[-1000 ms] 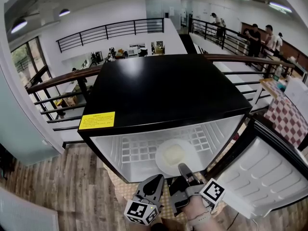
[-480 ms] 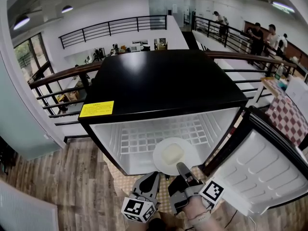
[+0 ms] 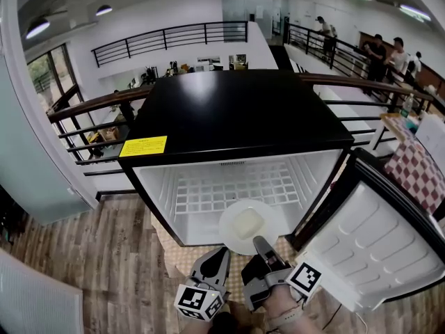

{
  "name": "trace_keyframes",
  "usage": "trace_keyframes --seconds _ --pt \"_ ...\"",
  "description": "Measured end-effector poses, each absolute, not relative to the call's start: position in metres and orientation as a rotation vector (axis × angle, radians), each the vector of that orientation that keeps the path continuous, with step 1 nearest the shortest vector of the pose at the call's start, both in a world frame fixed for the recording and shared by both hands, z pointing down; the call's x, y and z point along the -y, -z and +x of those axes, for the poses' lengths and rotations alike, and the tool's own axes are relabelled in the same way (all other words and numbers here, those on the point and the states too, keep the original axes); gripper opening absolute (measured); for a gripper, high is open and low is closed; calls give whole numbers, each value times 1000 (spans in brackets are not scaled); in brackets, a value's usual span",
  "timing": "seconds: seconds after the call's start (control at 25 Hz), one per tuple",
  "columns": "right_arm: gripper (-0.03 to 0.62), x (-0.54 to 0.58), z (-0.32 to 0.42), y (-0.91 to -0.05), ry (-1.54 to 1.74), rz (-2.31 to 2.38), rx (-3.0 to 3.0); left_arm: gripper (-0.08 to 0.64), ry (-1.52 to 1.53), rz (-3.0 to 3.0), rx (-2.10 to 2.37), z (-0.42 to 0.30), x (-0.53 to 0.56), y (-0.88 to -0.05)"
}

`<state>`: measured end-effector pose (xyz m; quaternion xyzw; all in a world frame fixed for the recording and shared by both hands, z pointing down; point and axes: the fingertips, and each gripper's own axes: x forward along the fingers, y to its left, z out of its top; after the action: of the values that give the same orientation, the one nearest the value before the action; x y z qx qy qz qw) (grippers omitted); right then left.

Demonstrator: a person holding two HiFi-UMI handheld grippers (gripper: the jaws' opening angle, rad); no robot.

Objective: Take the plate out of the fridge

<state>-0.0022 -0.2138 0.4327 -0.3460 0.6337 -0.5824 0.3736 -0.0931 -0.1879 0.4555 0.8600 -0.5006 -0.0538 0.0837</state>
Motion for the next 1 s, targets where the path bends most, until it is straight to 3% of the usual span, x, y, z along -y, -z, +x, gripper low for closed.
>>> trace_keyframes --seconds 1.0 --pt "51 189 10 -452 1484 -887 -1658 12 143 2533 1527 -90 171 -466"
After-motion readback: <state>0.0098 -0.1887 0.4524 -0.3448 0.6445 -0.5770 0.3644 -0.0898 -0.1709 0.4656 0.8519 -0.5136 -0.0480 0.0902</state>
